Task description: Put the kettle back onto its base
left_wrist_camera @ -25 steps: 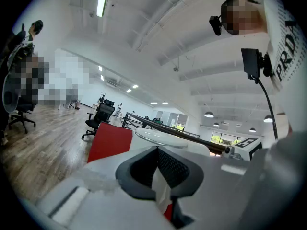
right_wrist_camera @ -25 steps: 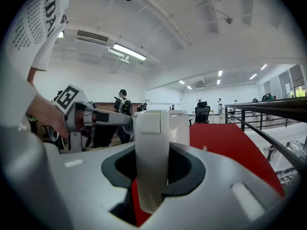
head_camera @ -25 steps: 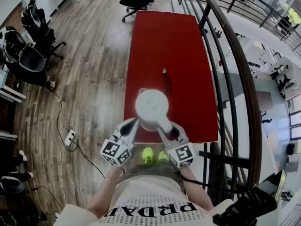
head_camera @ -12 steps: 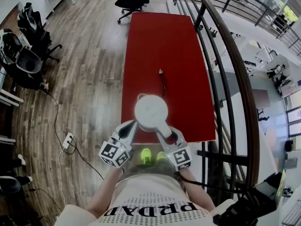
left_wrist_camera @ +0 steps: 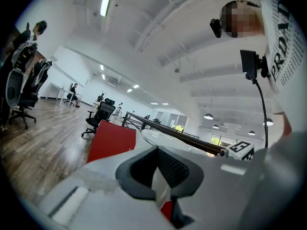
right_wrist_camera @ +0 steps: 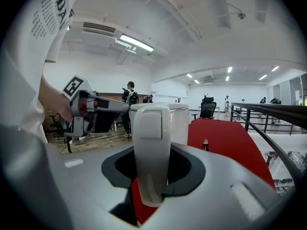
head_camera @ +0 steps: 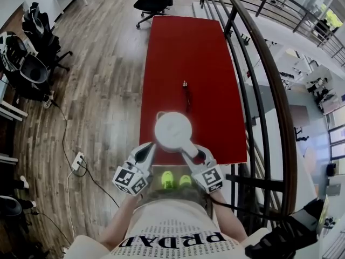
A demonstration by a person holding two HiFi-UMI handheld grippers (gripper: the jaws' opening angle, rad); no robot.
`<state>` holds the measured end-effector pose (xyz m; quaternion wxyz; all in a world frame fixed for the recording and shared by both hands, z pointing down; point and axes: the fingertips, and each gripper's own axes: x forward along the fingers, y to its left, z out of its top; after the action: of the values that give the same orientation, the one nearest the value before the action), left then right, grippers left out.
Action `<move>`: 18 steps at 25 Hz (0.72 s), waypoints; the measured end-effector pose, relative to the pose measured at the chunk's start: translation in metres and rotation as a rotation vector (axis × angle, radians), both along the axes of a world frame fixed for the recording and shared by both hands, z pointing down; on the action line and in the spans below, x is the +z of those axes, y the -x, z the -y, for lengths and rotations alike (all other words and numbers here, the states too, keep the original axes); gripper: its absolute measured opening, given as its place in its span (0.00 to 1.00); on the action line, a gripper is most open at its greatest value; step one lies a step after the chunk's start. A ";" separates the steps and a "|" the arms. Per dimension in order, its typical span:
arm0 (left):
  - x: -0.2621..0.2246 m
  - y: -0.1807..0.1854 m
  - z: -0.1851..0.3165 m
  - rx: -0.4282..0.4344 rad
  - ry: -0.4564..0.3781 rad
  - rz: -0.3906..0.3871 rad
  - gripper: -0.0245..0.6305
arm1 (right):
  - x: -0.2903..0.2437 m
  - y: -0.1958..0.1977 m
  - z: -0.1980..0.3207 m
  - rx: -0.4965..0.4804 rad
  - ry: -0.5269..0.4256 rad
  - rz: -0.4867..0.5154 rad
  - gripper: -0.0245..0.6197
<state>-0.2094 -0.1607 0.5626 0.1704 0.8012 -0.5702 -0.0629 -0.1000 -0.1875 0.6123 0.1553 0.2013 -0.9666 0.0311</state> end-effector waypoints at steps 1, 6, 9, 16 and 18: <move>0.000 -0.002 -0.001 0.001 -0.002 0.001 0.03 | 0.000 0.000 -0.001 0.003 0.004 0.008 0.22; -0.001 -0.009 0.001 0.015 -0.009 0.008 0.03 | 0.000 0.000 0.001 0.005 0.003 0.007 0.22; -0.003 -0.014 0.002 0.027 -0.014 0.018 0.03 | 0.001 0.000 0.001 0.008 -0.002 0.002 0.22; -0.004 -0.015 0.003 0.041 -0.015 0.029 0.03 | -0.003 0.003 0.002 0.020 0.003 0.011 0.23; -0.006 -0.014 0.003 0.043 -0.018 0.032 0.03 | -0.003 0.004 0.002 0.025 -0.002 0.007 0.23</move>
<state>-0.1952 -0.1634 0.5568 0.1553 0.8158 -0.5546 -0.0518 -0.1040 -0.1894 0.6094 0.1512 0.2131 -0.9647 0.0330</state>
